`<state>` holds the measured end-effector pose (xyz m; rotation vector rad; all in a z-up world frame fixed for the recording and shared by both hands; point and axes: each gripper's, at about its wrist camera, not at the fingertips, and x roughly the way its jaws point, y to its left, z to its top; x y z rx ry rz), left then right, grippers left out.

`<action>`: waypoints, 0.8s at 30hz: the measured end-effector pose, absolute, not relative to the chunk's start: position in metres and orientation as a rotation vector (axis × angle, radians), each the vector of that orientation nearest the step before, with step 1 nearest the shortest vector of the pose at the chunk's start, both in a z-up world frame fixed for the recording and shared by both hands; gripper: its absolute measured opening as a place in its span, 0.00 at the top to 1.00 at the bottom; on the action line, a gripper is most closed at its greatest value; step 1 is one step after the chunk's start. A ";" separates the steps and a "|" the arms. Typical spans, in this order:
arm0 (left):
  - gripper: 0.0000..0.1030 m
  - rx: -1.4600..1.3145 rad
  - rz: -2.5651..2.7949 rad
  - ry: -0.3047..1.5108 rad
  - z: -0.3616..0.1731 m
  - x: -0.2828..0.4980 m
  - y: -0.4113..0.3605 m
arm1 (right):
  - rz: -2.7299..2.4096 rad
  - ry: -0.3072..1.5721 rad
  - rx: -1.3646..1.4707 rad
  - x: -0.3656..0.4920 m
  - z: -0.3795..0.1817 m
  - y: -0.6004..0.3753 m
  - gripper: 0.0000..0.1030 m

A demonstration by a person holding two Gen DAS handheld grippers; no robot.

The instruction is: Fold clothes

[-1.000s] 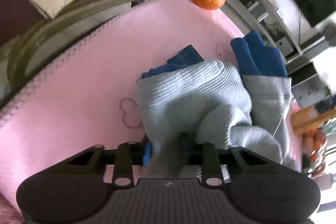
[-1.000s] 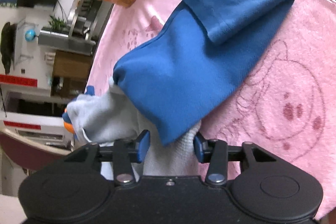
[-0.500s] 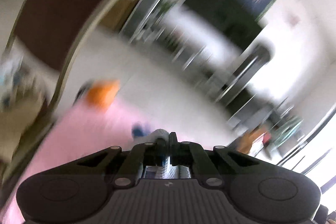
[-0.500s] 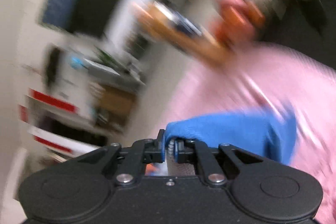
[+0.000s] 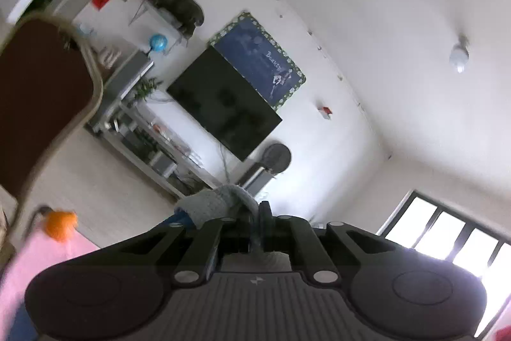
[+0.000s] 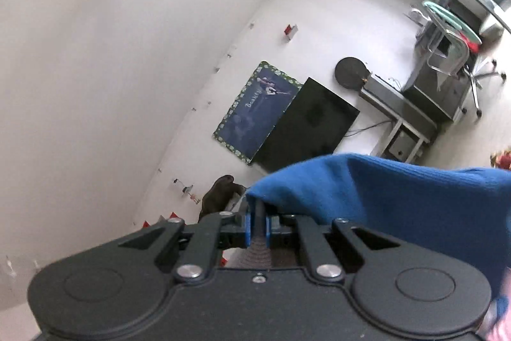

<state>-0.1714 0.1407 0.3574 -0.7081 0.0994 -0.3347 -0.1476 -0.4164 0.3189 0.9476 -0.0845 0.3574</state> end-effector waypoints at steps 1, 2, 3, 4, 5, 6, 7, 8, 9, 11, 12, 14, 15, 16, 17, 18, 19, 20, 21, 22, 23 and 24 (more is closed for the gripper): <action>0.96 -0.694 -0.317 0.118 0.357 -0.165 0.140 | 0.354 -0.065 0.940 -0.144 0.319 -0.417 0.92; 0.96 -0.688 -0.294 0.149 0.353 -0.153 0.141 | 0.348 -0.041 0.935 -0.138 0.316 -0.416 0.92; 0.96 -0.685 -0.269 0.184 0.347 -0.140 0.142 | 0.337 -0.007 0.931 -0.128 0.312 -0.414 0.92; 0.96 -0.683 -0.246 0.223 0.340 -0.125 0.144 | 0.319 0.038 0.926 -0.113 0.304 -0.410 0.92; 0.96 -0.680 -0.225 0.262 0.330 -0.108 0.148 | 0.301 0.084 0.922 -0.098 0.297 -0.406 0.92; 0.96 -0.675 -0.206 0.300 0.320 -0.089 0.151 | 0.285 0.132 0.918 -0.081 0.289 -0.401 0.92; 0.96 -0.670 -0.186 0.337 0.310 -0.070 0.154 | 0.270 0.185 0.914 -0.061 0.279 -0.395 0.92; 0.96 -0.668 -0.160 0.373 0.299 -0.049 0.157 | 0.262 0.216 0.911 -0.046 0.273 -0.390 0.92; 0.97 -0.665 -0.135 0.391 0.295 -0.030 0.161 | 0.260 0.225 0.908 -0.033 0.272 -0.386 0.92; 0.97 -0.653 -0.101 0.397 0.299 -0.004 0.171 | 0.257 0.243 0.903 -0.008 0.270 -0.379 0.92; 0.97 -0.640 -0.096 0.378 0.306 0.003 0.173 | 0.255 0.252 0.901 0.005 0.269 -0.375 0.92; 0.97 -0.572 -0.123 0.276 0.330 -0.004 0.168 | 0.252 0.270 0.896 0.030 0.266 -0.368 0.92; 0.97 -0.533 -0.138 0.228 0.336 -0.014 0.163 | 0.250 0.279 0.894 0.043 0.265 -0.364 0.92; 0.97 -0.498 -0.147 0.196 0.336 -0.023 0.159 | 0.251 0.269 0.877 0.045 0.265 -0.361 0.92; 0.97 -0.467 -0.150 0.180 0.330 -0.031 0.157 | 0.254 0.239 0.845 0.036 0.267 -0.359 0.92; 0.97 -0.442 -0.151 0.179 0.319 -0.038 0.154 | 0.256 0.232 0.821 0.031 0.262 -0.358 0.92; 0.96 -0.427 -0.146 0.195 0.302 -0.042 0.152 | 0.257 0.248 0.805 0.029 0.251 -0.358 0.92; 0.96 -0.418 -0.137 0.219 0.283 -0.043 0.150 | 0.257 0.263 0.789 0.027 0.240 -0.359 0.92; 0.96 -0.410 -0.124 0.250 0.260 -0.043 0.148 | 0.258 0.279 0.774 0.025 0.230 -0.359 0.92; 0.96 -0.410 -0.106 0.293 0.231 -0.042 0.146 | 0.254 0.309 0.758 0.025 0.213 -0.359 0.92; 0.96 -0.414 -0.084 0.341 0.200 -0.040 0.143 | 0.245 0.354 0.742 0.029 0.190 -0.357 0.92; 0.96 -0.427 -0.062 0.394 0.169 -0.037 0.141 | 0.231 0.405 0.727 0.034 0.166 -0.354 0.92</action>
